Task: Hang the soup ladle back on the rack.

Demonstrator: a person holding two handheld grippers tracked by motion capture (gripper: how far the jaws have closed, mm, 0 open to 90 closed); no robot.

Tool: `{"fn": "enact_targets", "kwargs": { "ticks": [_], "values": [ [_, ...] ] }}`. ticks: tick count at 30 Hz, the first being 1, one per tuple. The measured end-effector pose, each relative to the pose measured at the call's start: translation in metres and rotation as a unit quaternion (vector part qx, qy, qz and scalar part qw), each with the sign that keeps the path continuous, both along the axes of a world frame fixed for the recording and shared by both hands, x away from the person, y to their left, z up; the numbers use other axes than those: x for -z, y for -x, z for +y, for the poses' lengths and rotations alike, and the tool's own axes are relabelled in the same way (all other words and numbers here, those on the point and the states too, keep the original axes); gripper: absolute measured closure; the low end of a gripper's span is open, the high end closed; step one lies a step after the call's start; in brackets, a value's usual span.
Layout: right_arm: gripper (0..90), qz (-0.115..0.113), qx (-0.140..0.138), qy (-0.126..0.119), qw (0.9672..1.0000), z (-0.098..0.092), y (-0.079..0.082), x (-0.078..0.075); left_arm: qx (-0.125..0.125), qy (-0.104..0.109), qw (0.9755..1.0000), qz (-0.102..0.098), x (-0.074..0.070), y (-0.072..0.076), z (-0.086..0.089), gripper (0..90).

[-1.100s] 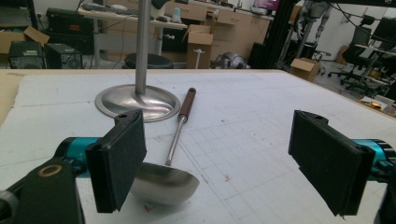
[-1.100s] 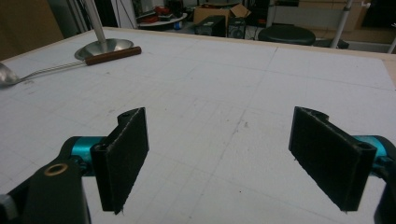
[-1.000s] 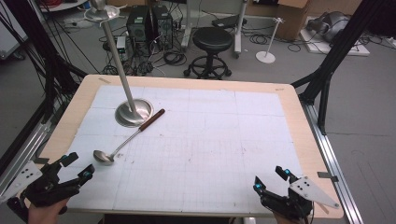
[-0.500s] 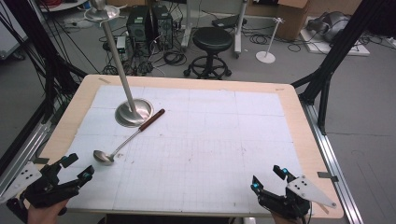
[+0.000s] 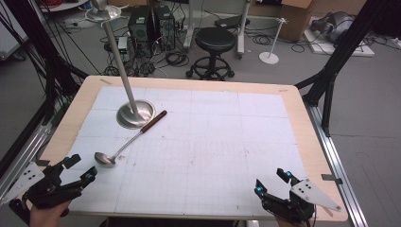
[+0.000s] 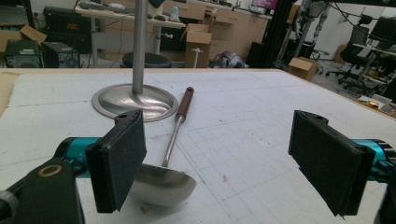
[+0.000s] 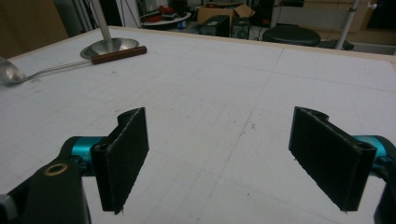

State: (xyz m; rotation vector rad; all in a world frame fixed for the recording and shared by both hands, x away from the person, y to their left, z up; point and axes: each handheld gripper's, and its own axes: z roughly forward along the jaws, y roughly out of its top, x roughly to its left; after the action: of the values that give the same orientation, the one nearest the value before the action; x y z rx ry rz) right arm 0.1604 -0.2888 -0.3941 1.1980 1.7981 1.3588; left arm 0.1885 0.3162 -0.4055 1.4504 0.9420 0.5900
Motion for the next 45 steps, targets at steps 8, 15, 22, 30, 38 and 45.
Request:
{"fn": "enact_targets", "kwargs": {
  "ticks": [8,15,22,30,38,45],
  "values": [
    [18.8,0.0,0.001,0.001,1.0,0.0,-0.002,0.0,0.005,-0.008,0.9997,0.024,-0.014,-0.024,0.009,19.4],
    [18.7,0.003,-0.005,0.002,1.0,0.003,-0.007,0.001,0.05,-0.051,0.9959,0.057,-0.041,-0.069,0.003,20.5],
    [18.8,0.006,-0.01,0.008,0.9999,0.005,-0.006,0.002,0.076,-0.099,0.9876,0.096,-0.041,-0.106,-0.012,22.9],
    [18.7,0.006,-0.005,0.005,1.0,0.003,-0.007,0.002,0.086,-0.111,0.981,0.133,-0.031,-0.13,-0.017,27.2],
    [18.7,0.009,-0.007,0.007,0.9999,0.007,-0.009,0.002,0.108,-0.162,0.9627,0.188,-0.023,-0.154,-0.033,28.8],
    [18.8,0.009,-0.002,0.004,0.9999,0.003,-0.008,0.003,0.13,-0.219,0.9385,0.233,-0.012,-0.171,-0.044,37.8]
  ]
}}
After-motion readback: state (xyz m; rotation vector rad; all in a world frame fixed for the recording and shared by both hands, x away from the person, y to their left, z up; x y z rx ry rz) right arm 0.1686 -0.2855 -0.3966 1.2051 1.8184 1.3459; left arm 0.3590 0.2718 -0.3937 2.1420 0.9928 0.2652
